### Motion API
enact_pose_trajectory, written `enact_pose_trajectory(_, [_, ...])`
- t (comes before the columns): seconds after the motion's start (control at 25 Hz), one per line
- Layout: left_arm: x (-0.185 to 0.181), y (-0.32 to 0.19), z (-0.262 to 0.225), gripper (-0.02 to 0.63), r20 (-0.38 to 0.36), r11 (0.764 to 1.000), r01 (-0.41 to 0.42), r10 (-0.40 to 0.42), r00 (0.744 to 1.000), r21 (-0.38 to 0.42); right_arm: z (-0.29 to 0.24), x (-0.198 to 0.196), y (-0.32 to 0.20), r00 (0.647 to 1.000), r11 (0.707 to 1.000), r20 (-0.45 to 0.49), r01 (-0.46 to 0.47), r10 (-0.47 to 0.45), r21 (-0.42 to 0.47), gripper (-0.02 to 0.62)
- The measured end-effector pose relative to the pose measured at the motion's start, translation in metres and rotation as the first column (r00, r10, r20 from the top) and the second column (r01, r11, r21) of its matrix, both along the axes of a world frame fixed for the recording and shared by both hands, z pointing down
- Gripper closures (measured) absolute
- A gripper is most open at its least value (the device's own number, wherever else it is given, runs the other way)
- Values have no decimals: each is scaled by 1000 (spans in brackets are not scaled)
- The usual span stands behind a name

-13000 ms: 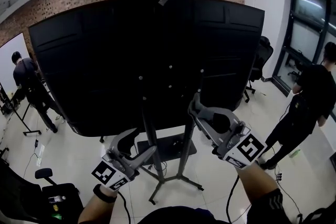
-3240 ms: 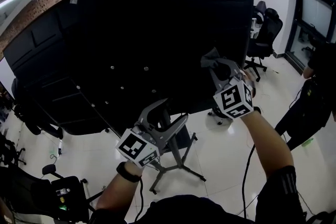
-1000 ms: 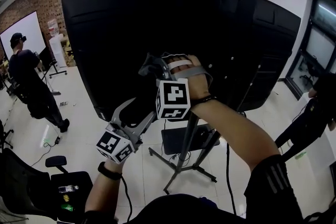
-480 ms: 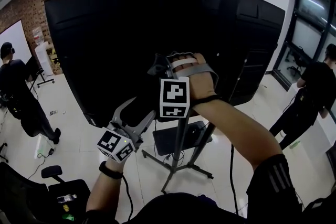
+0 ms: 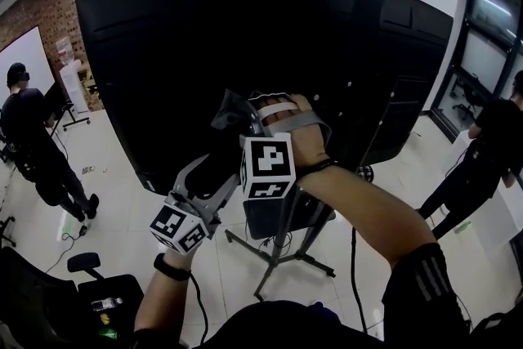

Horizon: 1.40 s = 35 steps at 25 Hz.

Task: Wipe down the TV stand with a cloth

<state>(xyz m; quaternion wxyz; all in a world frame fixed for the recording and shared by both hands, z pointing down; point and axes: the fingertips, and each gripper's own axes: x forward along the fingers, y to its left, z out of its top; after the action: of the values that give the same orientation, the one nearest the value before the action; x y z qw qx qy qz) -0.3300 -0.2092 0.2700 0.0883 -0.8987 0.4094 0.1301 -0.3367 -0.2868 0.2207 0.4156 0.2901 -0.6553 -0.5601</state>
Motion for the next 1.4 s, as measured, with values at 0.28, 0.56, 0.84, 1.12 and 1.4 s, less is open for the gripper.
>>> enact_pose_trajectory(0.28, [-22, 7, 10, 324, 6, 998, 59, -58, 998, -28, 34, -49, 2, 997, 995, -18, 73, -74, -62, 572])
enact_pose_trajectory(0.56, [-30, 6, 22, 324, -4, 996, 71, -71, 997, -52, 48, -40, -11, 998, 996, -30, 49, -51, -76, 572])
enact_pose_trajectory(0.84, [-4, 0, 18, 324, -6, 999, 16, -16, 1000, -44, 54, 9, -26, 998, 996, -44, -42, 38, -75, 572])
enact_pose_trajectory(1.12, [23, -9, 23, 324, -7, 998, -41, 41, 999, -40, 55, 52, -39, 990, 992, -78, -123, 120, -33, 572])
enact_pose_trajectory(1.4, [34, -9, 17, 324, 3, 998, -46, 46, 999, -38, 32, 56, -7, 998, 997, 50, -29, 33, -68, 572])
